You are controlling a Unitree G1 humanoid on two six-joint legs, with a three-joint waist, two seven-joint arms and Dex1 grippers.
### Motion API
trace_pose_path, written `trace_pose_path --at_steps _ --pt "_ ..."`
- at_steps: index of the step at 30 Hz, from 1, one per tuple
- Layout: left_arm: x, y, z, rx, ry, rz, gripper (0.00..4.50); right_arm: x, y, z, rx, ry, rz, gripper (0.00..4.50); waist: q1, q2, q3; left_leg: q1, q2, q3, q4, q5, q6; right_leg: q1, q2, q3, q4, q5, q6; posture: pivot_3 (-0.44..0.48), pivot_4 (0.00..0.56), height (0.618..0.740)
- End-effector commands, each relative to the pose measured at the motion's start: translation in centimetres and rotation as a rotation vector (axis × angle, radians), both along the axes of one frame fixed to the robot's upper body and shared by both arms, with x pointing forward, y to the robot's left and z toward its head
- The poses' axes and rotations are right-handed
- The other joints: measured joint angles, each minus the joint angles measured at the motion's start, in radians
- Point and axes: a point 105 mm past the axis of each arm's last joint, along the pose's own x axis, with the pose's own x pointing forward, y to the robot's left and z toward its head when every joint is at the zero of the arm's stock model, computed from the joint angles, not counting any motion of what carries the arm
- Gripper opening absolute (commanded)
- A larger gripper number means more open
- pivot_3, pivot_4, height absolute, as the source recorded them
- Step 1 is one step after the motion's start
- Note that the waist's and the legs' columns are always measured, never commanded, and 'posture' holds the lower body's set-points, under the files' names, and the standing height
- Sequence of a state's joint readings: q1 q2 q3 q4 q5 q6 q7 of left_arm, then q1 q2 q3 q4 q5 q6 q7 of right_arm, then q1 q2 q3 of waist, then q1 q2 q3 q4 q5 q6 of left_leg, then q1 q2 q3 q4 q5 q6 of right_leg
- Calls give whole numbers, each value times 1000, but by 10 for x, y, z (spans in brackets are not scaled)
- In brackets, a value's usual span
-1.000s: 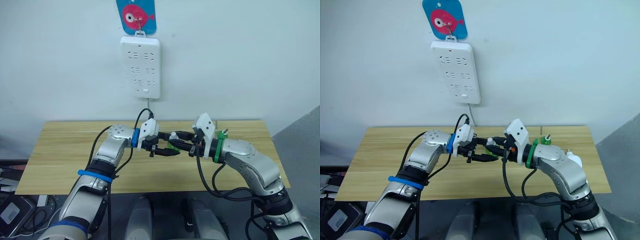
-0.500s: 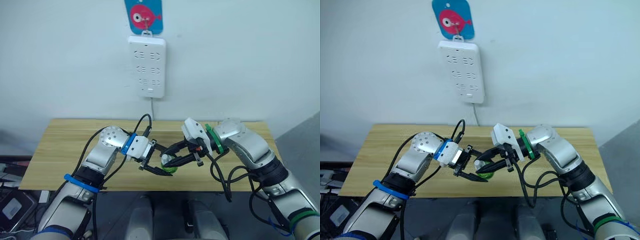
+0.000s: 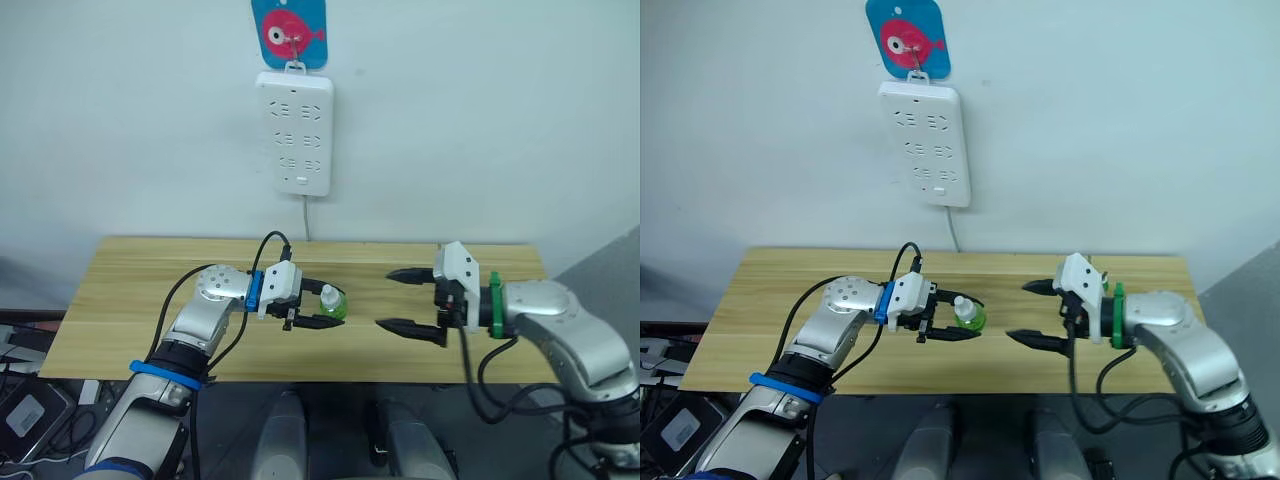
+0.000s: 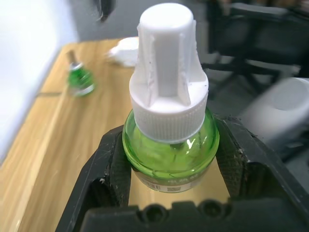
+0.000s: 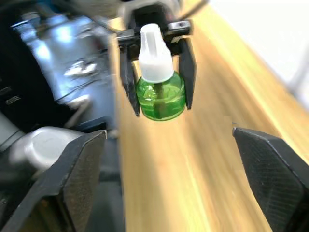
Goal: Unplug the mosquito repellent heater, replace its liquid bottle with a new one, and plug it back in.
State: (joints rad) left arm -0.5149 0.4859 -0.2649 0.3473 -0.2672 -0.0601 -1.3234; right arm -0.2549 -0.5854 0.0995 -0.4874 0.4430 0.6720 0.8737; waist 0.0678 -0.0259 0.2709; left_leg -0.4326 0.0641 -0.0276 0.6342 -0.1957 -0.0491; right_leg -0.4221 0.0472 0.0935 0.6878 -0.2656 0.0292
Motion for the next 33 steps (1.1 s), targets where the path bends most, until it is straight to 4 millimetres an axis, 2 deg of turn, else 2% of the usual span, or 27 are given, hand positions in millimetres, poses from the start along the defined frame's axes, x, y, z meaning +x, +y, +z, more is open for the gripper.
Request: trace_pose_path --at_steps 1,4,8,22,26,31,33 --pt "9 -6 16 -60 -47 77 2286 -1 17 13 63 -76 -96 3917 -2 0 0 0 0 0 1 0 0 0 0 0 1 0 1 198 215 740" --pt "9 -13 22 -75 -46 75 2286 1 34 12 91 -89 -130 3917 -13 0 -1 0 0 0 8 0 0 1 0 0 4 -1 1 189 212 740" --pt "12 -16 24 -73 -47 70 2286 3 46 12 104 -86 -132 3917 -15 0 -1 0 -1 2 11 0 0 1 0 2 6 0 2 179 214 740" --pt "12 -25 24 -72 -42 40 2286 15 50 9 120 -86 -155 3917 -19 0 -1 -1 -1 1 10 0 0 0 0 2 6 0 2 172 220 740" --pt "10 -26 24 -72 -38 33 2286 19 52 5 116 -93 -146 3045 -19 0 -1 -1 -1 2 10 0 0 0 0 2 6 0 2 179 227 740" --pt "10 -25 23 -74 -28 41 2286 19 51 10 138 -122 -124 1165 -19 0 -1 -1 -1 1 10 0 0 0 0 2 5 0 2 185 233 740" --pt "7 -24 21 -70 -21 38 2286 17 50 13 143 -135 -108 1067 -19 0 -1 -1 -1 1 10 0 0 0 0 2 5 0 2 186 234 740"
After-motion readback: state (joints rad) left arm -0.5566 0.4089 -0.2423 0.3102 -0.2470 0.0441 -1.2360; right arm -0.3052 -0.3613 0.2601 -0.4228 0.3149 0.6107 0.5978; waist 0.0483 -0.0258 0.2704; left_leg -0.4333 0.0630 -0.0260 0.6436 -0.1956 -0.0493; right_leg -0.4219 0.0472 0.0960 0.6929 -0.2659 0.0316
